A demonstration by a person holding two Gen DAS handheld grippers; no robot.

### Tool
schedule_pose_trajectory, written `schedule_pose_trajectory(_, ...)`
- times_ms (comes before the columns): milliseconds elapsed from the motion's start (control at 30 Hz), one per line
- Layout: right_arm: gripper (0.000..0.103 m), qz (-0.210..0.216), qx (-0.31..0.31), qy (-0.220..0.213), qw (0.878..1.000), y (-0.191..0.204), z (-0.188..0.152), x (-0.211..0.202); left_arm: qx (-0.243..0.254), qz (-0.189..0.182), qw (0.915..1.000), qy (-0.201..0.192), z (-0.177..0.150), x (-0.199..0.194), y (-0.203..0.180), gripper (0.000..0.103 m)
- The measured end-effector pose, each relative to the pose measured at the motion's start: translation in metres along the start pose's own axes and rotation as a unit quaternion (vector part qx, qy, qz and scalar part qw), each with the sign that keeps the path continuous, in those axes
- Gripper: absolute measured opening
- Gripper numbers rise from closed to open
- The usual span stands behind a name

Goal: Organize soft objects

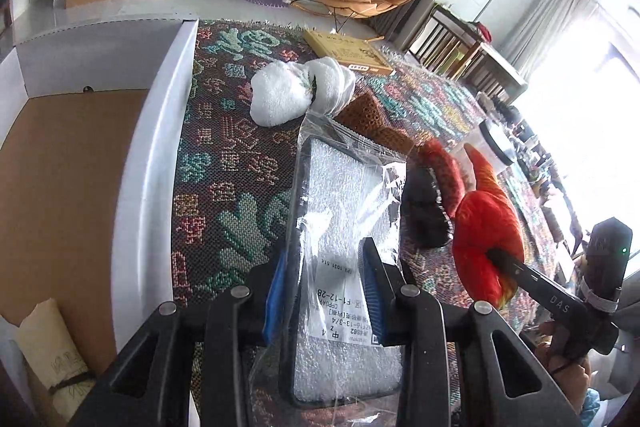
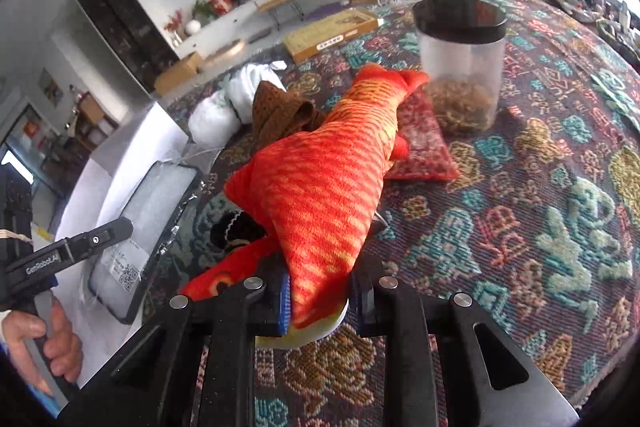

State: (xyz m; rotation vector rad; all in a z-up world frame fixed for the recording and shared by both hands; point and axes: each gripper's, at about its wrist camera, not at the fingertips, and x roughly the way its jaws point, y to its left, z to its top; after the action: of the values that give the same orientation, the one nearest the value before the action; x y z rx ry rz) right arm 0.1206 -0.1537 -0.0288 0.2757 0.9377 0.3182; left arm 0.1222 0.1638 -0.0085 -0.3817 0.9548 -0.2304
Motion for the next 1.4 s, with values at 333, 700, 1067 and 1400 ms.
schedule_pose_trajectory(333, 0.024, 0.114, -0.104, -0.005, 0.988, 0.118, -0.003, -0.048, -0.053, 0.048, 0.9938, -0.086, -0.012, -0.126, 0.075, 0.034)
schedule_pose_trajectory(700, 0.077, 0.281, -0.173, 0.089, 0.94, 0.293, -0.035, 0.001, -0.101, 0.256, 0.9548, -0.112, -0.054, -0.169, 0.177, 0.101)
schedule_pose_trajectory(1067, 0.079, -0.018, -0.126, -0.016, 0.992, 0.11, -0.053, 0.013, -0.002, 0.162, 0.9775, -0.135, -0.057, -0.134, 0.078, 0.101)
schedule_pose_trajectory(1400, 0.079, -0.223, -0.002, -0.022, 0.975, -0.064, -0.082, 0.008, 0.171, 0.088, 0.9811, -0.02, -0.121, 0.0, -0.094, 0.101)
